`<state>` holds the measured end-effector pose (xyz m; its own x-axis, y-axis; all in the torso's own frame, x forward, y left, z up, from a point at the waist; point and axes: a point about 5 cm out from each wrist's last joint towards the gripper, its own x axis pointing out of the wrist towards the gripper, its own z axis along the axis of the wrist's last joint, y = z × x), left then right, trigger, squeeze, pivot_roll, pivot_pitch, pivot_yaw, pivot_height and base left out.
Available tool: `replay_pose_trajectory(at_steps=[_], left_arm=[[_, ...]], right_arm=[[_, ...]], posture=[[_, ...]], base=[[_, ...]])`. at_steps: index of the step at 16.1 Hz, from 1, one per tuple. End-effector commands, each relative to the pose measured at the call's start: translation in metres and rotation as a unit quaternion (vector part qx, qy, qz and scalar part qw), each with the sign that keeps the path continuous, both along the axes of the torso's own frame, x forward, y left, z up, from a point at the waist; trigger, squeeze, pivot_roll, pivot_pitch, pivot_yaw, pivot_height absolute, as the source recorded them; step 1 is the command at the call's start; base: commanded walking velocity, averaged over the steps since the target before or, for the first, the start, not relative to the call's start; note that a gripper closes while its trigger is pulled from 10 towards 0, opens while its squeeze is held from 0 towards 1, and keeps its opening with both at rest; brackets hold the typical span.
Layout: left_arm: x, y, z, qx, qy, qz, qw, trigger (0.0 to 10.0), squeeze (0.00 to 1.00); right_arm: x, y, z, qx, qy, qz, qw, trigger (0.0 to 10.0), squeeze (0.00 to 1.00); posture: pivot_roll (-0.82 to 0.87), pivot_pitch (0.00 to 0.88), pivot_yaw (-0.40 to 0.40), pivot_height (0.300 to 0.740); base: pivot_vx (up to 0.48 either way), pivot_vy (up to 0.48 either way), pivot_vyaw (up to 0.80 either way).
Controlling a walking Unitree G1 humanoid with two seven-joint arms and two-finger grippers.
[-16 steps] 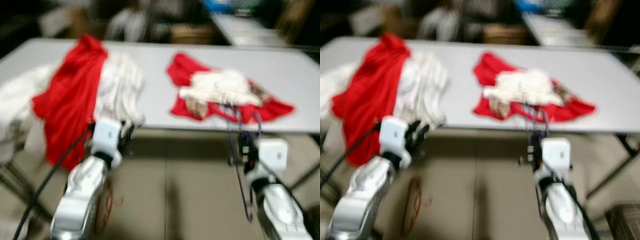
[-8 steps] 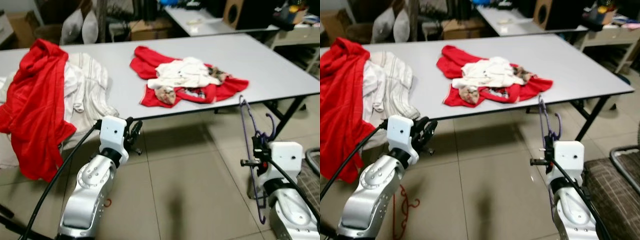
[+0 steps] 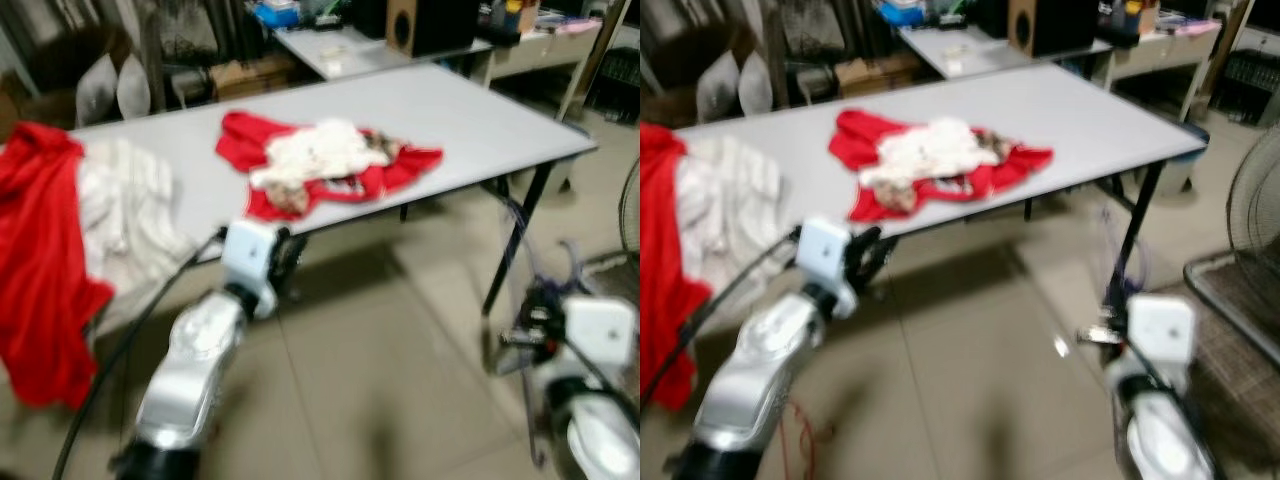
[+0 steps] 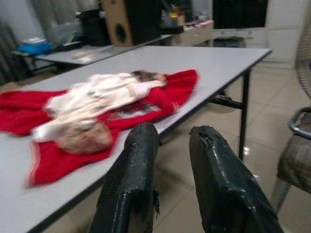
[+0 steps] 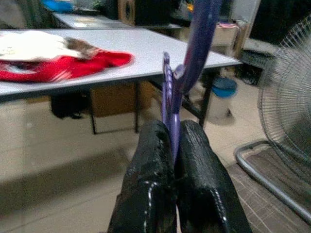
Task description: Hang hanger
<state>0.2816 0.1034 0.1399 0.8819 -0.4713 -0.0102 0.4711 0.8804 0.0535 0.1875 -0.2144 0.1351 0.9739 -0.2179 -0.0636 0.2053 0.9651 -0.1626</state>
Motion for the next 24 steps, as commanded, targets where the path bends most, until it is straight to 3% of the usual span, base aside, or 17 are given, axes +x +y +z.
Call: replay_pose_trajectory(at_steps=[1, 4, 6, 10, 16, 20, 23, 24], left_arm=[[0.004, 0.003, -0.001, 0.013, 0.001, 0.0, 1.0, 10.0, 0.0], [0.017, 0.008, 0.0, 0.02, 0.004, 0.02, 1.0, 10.0, 0.0], [0.017, 0.006, 0.001, 0.017, 0.002, 0.02, 1.0, 10.0, 0.0], [0.011, 0.012, -0.005, 0.014, 0.01, 0.041, 0.999, 10.0, 0.0], [-0.004, 0.042, -0.003, 0.03, 0.0, 0.12, 0.992, 10.0, 0.0], [-0.007, 0.045, -0.001, 0.041, -0.001, 0.123, 0.992, 10.0, 0.0], [-0.005, 0.051, -0.001, 0.053, 0.006, 0.135, 0.989, 10.0, 0.0], [-0.006, 0.055, -0.002, 0.044, 0.017, 0.13, 0.99, 10.0, 0.0]], right_arm=[[0.0, 0.002, 0.004, 0.008, -0.011, -0.004, 1.0, 10.0, 0.0], [0.003, 0.007, 0.009, -0.006, -0.022, 0.009, 1.0, 10.0, 0.0], [0.002, 0.006, 0.01, -0.011, -0.023, 0.012, 1.0, 10.0, 0.0], [0.005, 0.022, 0.015, -0.032, -0.03, 0.082, 0.996, 10.0, 0.0], [0.02, 0.047, 0.015, -0.048, -0.017, 0.231, 0.972, 10.0, 0.0], [0.021, 0.048, 0.011, -0.029, -0.013, 0.233, 0.972, 10.0, 0.0], [0.019, 0.053, 0.012, -0.01, -0.02, 0.261, 0.965, 10.0, 0.0], [0.015, 0.057, 0.008, -0.006, -0.011, 0.289, 0.957, 10.0, 0.0]], posture=[[-0.14, 0.0, 0.138, 0.74], [-0.15, 0.0, 0.158, 0.74], [-0.14, 0.004, 0.158, 0.74], [-0.14, 0.02, 0.115, 0.74], [-0.06, 0.018, 0.003, 0.74], [-0.05, 0.012, 0.014, 0.74], [-0.05, 0.003, 0.033, 0.74], [-0.04, 0.0, 0.05, 0.74]], base=[[0.368, 0.0, 0.0], [0.385, 0.0, 0.0], [0.398, 0.0, 0.0], [0.395, 0.0, 0.0], [0.395, 0.0, 0.0], [0.398, 0.0, 0.0], [0.379, 0.0, 0.0], [0.0, 0.0, 0.0]])
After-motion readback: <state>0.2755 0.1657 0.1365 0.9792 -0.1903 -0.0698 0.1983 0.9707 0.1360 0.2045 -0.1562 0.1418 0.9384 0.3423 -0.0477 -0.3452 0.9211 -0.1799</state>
